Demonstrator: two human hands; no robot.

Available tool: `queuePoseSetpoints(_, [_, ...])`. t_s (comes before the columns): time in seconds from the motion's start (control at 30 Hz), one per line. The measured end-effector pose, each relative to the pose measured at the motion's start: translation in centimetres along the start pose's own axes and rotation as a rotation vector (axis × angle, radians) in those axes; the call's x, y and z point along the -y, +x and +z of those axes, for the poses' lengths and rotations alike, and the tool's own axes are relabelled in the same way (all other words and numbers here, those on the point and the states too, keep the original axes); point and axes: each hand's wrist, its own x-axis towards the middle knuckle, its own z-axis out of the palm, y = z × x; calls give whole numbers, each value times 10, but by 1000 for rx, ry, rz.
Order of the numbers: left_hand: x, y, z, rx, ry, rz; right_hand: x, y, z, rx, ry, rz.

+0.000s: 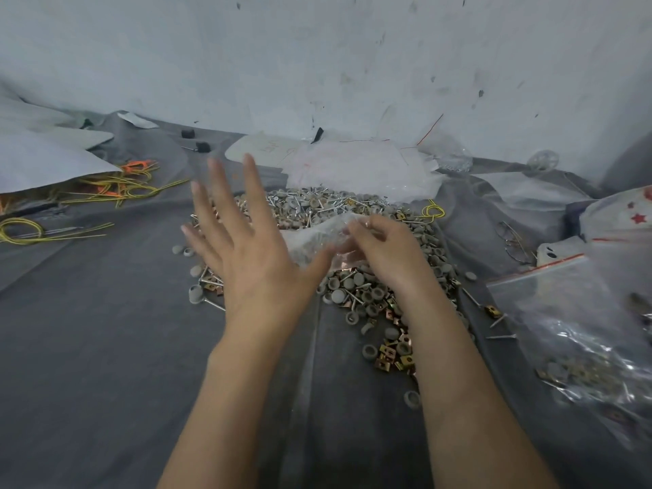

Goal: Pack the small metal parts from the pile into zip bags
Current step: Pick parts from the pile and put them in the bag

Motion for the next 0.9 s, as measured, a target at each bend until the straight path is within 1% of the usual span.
queuePoseSetpoints(0.07, [-1,6,-5,195,126,60,-1,3,-2,-5,-79,4])
queuePoseSetpoints(0.13, [-2,6,-4,355,202,141,-2,3,-2,1,-155,-8])
queuePoseSetpoints(0.23, [-7,2,6,572,245,200,4,0,-1,110,-235,-105])
queuePoseSetpoints(0.3, [-8,2,13,645,220,185,9,-2,1,211,-236,-172])
queuePoseSetpoints(0.37, [-5,7,14,644,142,152,11,-3,4,309,-193,-183])
queuePoseSetpoints(0.43, [4,12,9,604,61,115,10,-5,8,385,-41,-138])
queuePoseSetpoints(0.47, [12,15,5,575,23,87,9,-4,13,363,64,-107])
queuePoseSetpoints(0.5, [20,18,-1,538,-17,50,7,-3,20,278,144,-87])
queuePoseSetpoints(0.53, [29,22,-8,494,-55,7,4,-1,30,148,150,-90])
queuePoseSetpoints(0.57, [38,25,-15,443,-86,-35,3,1,43,17,50,-133])
queuePoseSetpoints(0.6, [47,28,-23,390,-109,-71,1,4,59,-49,-113,-211])
queuePoseSetpoints(0.63, [53,31,-30,339,-126,-103,-1,6,78,-26,-291,-293])
queuePoseSetpoints(0.67, [59,33,-35,292,-136,-125,-3,6,99,66,-471,-345])
queuePoseSetpoints(0.73, [64,37,-42,227,-141,-150,-5,7,137,272,-777,-374])
queuePoseSetpoints(0.77, [66,39,-44,216,-137,-165,-8,7,152,336,-865,-378])
queuePoseSetpoints(0.8, [67,39,-44,217,-132,-183,-10,8,163,362,-911,-377])
queuePoseSetpoints(0.83, [69,40,-43,229,-125,-202,-12,11,170,351,-929,-366])
queuePoseSetpoints(0.9, [72,41,-40,274,-108,-238,-15,18,172,260,-948,-329])
